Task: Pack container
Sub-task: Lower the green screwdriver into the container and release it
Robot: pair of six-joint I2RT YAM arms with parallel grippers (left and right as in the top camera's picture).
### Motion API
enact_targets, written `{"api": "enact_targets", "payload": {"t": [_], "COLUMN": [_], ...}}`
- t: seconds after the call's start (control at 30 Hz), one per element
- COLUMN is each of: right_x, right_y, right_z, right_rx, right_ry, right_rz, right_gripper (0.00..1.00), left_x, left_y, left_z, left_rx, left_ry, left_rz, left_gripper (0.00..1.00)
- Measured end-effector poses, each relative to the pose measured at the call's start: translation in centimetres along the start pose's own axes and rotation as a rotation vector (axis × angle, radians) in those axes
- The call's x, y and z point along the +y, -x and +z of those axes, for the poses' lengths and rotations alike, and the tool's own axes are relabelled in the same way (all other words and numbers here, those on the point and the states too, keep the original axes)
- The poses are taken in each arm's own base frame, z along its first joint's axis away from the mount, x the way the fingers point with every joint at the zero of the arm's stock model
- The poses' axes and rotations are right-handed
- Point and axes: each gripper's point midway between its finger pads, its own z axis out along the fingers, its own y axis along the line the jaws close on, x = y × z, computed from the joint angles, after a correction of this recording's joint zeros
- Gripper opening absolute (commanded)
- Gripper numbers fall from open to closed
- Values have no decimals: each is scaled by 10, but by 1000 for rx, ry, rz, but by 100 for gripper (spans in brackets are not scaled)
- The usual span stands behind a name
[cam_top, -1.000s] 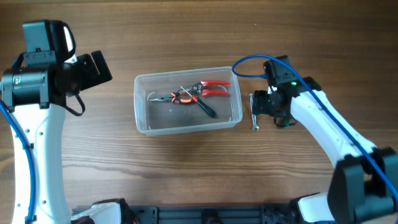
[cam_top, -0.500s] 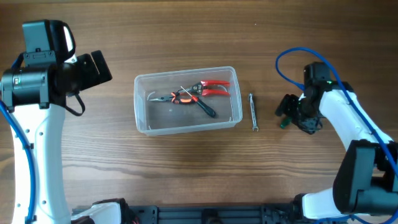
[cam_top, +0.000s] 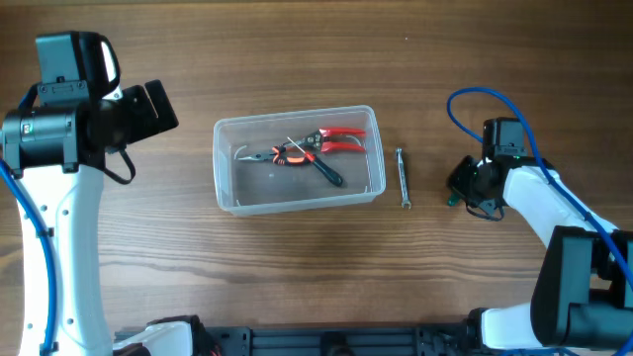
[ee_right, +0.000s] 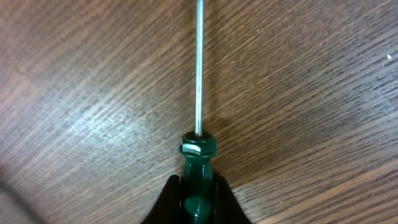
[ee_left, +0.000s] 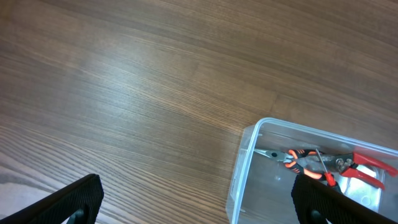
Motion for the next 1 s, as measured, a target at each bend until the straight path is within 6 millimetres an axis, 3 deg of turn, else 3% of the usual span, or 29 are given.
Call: {"api": "enact_targets", "payload": {"t": [0.27,0.33,0.4,0.43,0.47,0.53,0.6,0.7,0.73,0.77,0.83,0.9,0.93,0.97,1.0], "right_x": [-1,10,46,80,116,169,208,236,244,251,264,276,279,274,271], "right_y": [-7,-5,6,10,0,-41,-101,-188,-213,-224,-229,-227,-228,-233,-236], "right_z": [-5,-27,-70,-105,-140,-183,-204,-215,-212,-204,-177,-136,-127,-92,-70], "right_rx": [46,65,-5,-94,-173,-255,-275,-275,-280,-289,-310,-323,-349,-285,-265], "right_ry": [-9,9,96,187,285,453,586,726,753,754,712,645,632,587,557], "right_rz": [-63,-129,-270,-390,-539,-822,-1101,-1477,-1600,-1665,-1750,-1860,-1942,-2023,-2119], "right_gripper": [4,4,4,4,4,4,4,4,4,4,4,4,4,4,4], "left_x": [0,0,0,0,0,0,0,0,0,0,0,0,0,0,0], "left_y": [0,0,0,0,0,0,0,0,0,0,0,0,0,0,0], "left_z": [0,0,0,0,0,0,0,0,0,0,0,0,0,0,0], "left_rx": [0,0,0,0,0,0,-1,0,0,-1,1,0,0,0,0], "left_ry": [0,0,0,0,0,0,0,0,0,0,0,0,0,0,0], "left_rz": [0,0,0,0,0,0,0,0,0,0,0,0,0,0,0], "left_gripper": [100,100,100,100,100,100,100,100,100,100,100,100,100,100,100]}}
